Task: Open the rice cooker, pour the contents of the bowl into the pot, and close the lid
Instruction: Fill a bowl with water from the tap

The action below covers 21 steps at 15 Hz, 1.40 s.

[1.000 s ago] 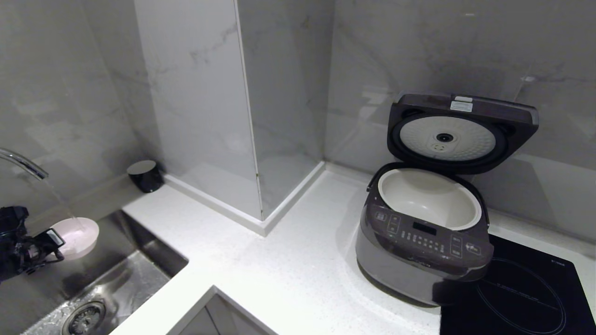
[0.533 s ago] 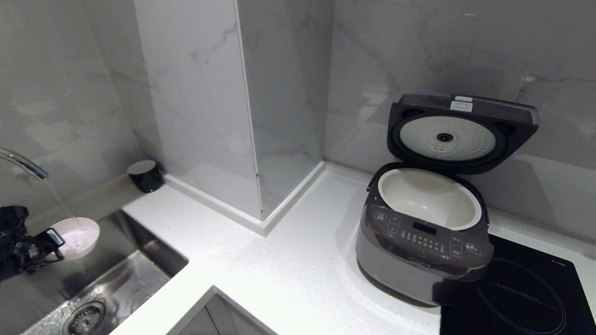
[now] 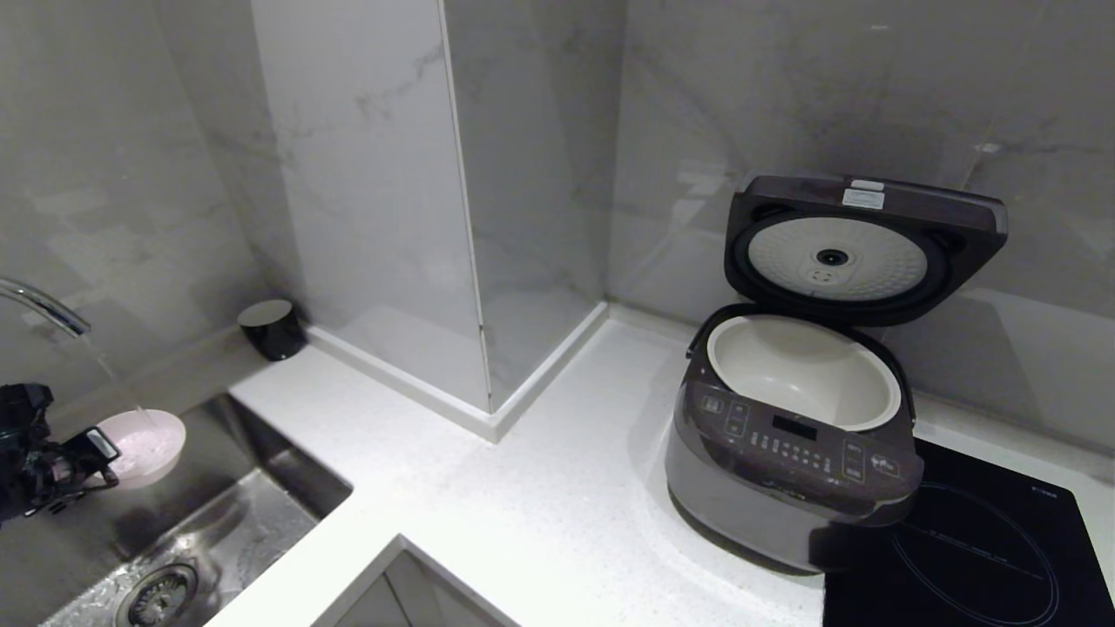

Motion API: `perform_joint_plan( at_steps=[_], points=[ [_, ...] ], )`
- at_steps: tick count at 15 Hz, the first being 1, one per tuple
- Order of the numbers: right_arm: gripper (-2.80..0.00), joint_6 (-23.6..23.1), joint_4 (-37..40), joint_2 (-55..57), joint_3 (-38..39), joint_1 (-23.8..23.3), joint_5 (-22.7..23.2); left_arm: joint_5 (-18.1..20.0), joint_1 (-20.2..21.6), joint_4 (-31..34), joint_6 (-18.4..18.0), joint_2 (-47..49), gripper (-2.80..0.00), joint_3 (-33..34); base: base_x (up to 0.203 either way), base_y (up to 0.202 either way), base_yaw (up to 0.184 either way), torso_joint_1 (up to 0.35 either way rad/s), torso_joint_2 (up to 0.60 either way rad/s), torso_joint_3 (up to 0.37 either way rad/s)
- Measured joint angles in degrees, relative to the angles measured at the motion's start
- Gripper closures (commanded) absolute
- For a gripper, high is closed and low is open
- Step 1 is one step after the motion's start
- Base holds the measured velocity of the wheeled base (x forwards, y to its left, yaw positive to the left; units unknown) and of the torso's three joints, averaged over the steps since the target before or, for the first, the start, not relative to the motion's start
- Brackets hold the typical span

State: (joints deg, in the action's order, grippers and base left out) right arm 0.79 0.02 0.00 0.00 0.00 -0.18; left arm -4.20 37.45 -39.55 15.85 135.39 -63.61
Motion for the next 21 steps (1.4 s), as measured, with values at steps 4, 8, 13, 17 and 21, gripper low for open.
perform_joint_plan(
  at_steps=[4,8,13,17,21],
  points=[
    [0.0,0.0,0.0,0.0,0.0,0.0,0.0,0.0,-0.1,0.0,0.0,0.0,0.0,0.3,0.0,0.0,0.0,0.0,0.0,0.0],
    [0.0,0.0,0.0,0.0,0.0,0.0,0.0,0.1,-0.5,-0.5,0.1,0.0,0.0,3.0,0.0,0.0,0.0,0.0,0.0,0.0],
    [0.0,0.0,0.0,0.0,0.0,0.0,0.0,0.8,-1.7,-1.2,0.4,-1.4,0.0,8.1,0.0,0.0,0.0,0.0,0.0,0.0],
    [0.0,0.0,0.0,0.0,0.0,0.0,0.0,1.0,-2.1,-1.1,1.4,-2.9,0.0,10.7,0.0,0.0,0.0,0.0,0.0,0.0],
    [0.0,0.0,0.0,0.0,0.0,0.0,0.0,3.6,-2.8,-1.1,2.3,-5.0,0.0,13.5,0.0,0.0,0.0,0.0,0.0,0.0]
  ],
)
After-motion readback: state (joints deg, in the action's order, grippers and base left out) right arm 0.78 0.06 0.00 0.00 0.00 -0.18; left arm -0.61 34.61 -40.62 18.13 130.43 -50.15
